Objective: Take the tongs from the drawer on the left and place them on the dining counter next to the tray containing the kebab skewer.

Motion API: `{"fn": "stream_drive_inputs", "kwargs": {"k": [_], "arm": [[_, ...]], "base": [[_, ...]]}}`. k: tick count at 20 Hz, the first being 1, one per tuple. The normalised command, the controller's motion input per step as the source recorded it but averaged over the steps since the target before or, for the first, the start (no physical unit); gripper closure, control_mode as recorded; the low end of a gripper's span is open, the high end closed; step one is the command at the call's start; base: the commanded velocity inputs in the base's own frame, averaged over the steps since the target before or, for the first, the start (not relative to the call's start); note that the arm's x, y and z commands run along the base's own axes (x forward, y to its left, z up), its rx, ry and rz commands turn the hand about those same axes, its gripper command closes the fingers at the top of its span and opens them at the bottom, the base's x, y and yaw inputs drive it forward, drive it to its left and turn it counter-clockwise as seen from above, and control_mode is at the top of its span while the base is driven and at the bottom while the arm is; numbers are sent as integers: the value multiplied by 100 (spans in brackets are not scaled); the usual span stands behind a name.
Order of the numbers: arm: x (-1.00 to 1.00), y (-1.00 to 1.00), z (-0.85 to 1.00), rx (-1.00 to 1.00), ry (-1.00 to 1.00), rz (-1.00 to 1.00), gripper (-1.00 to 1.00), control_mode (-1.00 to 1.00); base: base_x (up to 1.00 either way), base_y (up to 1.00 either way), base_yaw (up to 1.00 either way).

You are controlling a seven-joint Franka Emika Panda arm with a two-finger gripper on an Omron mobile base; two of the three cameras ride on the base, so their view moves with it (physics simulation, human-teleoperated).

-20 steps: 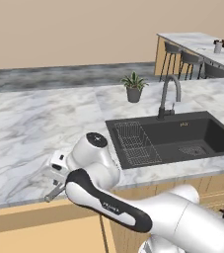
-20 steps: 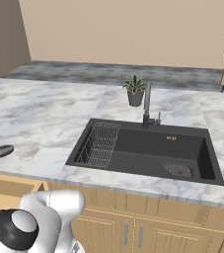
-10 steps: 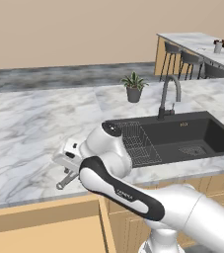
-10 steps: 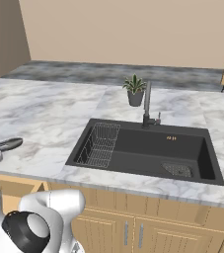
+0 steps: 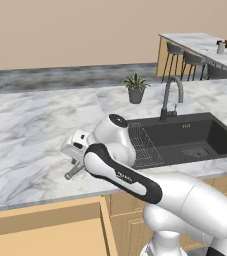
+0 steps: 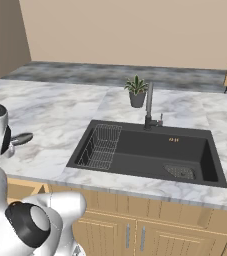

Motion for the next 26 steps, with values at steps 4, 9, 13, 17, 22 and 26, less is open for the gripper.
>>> {"fn": "stream_drive_inputs", "kwargs": {"k": [4, 9, 13, 17, 22, 26], "arm": [[26, -26, 2, 0, 0, -5, 100, -100], [11, -28, 4, 0, -1, -10, 100, -100], [0, -39, 15, 0, -6, -14, 100, -100], [1, -35, 14, 0, -9, -17, 100, -100], [0, -31, 16, 0, -6, -9, 100, -100], [0, -44, 17, 0, 0, -3, 100, -100]], "base": [[0, 0, 0], [0, 0, 0], [0, 0, 0], [0, 0, 0], [0, 0, 0], [0, 0, 0]]}}
